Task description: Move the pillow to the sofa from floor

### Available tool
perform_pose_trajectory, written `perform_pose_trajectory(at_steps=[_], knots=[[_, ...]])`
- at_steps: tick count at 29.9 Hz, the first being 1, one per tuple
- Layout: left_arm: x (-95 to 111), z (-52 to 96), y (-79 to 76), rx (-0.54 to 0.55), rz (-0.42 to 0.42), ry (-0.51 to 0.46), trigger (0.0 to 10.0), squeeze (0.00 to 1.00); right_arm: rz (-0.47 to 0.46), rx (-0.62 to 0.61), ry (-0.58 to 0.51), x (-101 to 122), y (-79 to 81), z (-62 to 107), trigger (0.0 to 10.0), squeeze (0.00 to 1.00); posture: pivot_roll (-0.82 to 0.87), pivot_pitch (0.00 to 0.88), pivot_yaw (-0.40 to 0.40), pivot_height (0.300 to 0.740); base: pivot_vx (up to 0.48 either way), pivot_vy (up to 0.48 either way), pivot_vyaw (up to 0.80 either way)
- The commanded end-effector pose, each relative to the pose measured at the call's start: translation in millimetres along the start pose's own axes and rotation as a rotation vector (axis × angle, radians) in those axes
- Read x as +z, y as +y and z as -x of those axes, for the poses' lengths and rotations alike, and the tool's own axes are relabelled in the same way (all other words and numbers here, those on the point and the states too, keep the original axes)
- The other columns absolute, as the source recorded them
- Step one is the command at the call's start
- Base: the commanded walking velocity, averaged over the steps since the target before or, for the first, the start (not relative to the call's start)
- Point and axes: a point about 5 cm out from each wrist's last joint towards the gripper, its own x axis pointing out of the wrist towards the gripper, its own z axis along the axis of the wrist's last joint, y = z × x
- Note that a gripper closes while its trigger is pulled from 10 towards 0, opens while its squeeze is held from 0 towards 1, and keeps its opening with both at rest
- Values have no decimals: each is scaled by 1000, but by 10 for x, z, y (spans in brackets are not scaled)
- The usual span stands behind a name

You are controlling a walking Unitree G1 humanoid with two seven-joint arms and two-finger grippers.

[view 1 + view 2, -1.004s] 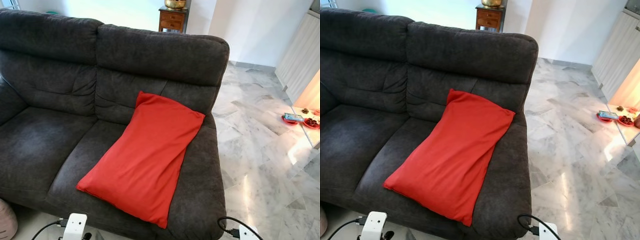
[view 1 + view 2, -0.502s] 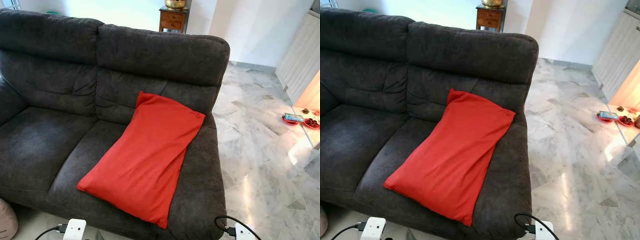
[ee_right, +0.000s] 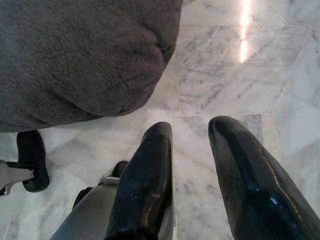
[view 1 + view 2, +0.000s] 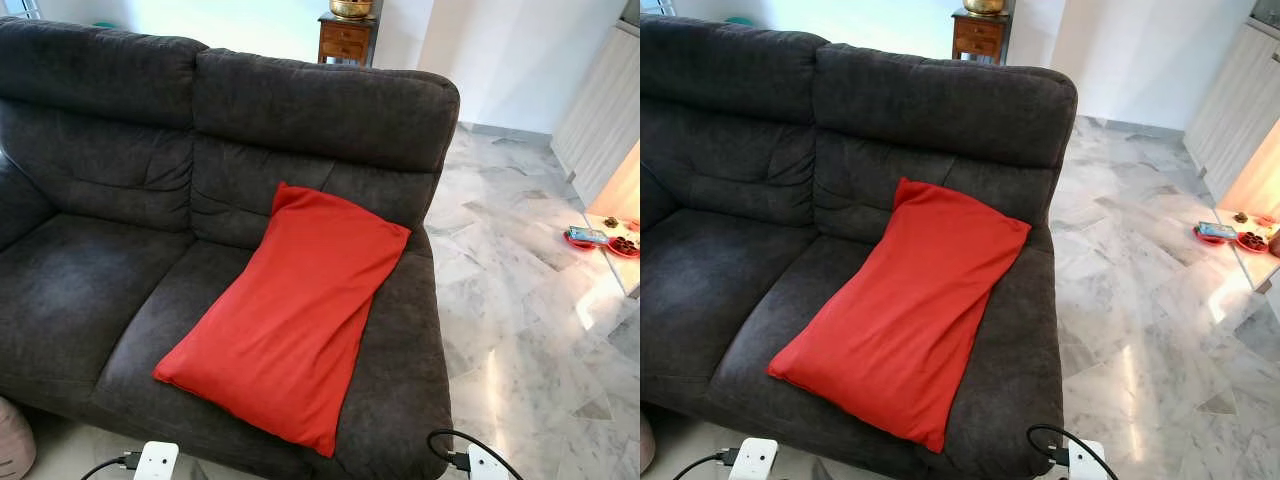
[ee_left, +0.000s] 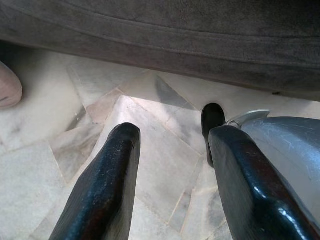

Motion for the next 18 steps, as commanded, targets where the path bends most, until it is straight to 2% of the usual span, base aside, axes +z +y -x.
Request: perform_pose_trajectory(at_steps=[1, 18], knots=[[-47, 7, -16, -4, -7, 26, 10000, 0, 9, 5, -6, 48, 3, -9, 10000, 0, 130, 0, -97, 740, 0, 0, 0], [-61, 13, 4, -3, -6, 28, 10000, 0, 27, 20, 0, 41, 38, -10, 10000, 0, 134, 0, -101, 740, -272, 0, 0]])
